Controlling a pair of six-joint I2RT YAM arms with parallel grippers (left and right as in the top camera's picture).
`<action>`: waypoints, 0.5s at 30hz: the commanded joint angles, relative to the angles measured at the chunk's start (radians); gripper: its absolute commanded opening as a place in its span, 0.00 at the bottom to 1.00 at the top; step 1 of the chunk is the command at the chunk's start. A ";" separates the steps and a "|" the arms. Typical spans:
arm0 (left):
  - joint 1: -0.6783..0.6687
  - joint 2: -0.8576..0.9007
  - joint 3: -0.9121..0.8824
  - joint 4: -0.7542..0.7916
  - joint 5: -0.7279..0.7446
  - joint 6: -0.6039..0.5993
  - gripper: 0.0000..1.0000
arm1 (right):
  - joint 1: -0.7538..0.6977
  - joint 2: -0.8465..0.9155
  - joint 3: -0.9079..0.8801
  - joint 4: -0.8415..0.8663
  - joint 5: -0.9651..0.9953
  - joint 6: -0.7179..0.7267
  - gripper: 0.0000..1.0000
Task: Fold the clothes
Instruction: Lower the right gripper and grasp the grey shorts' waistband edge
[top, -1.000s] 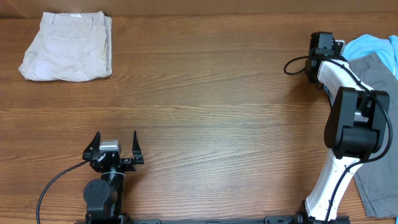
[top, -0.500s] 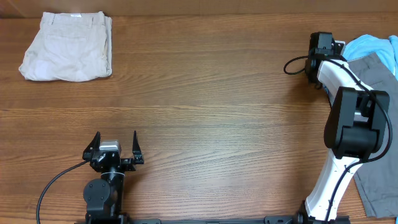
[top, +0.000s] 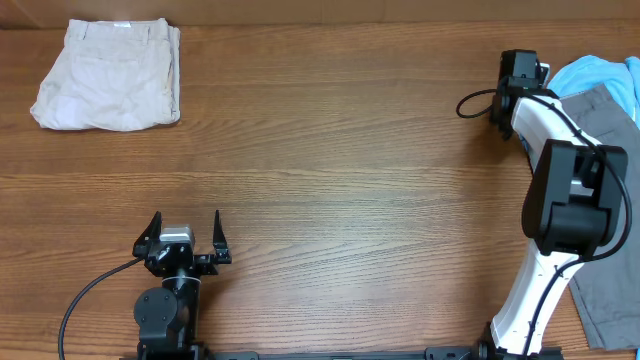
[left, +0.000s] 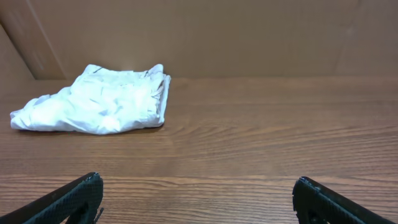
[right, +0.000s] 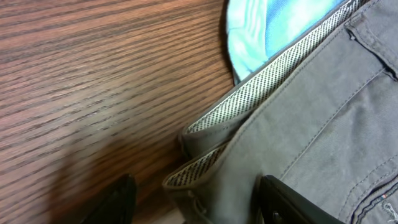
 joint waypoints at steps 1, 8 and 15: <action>-0.006 -0.010 -0.004 0.003 -0.009 0.019 1.00 | -0.029 0.003 0.026 0.009 -0.008 0.008 0.67; -0.006 -0.010 -0.004 0.003 -0.009 0.019 1.00 | -0.040 0.003 0.025 0.022 -0.008 0.008 0.67; -0.006 -0.010 -0.004 0.002 -0.009 0.019 1.00 | -0.040 0.021 0.020 0.036 -0.009 0.005 0.69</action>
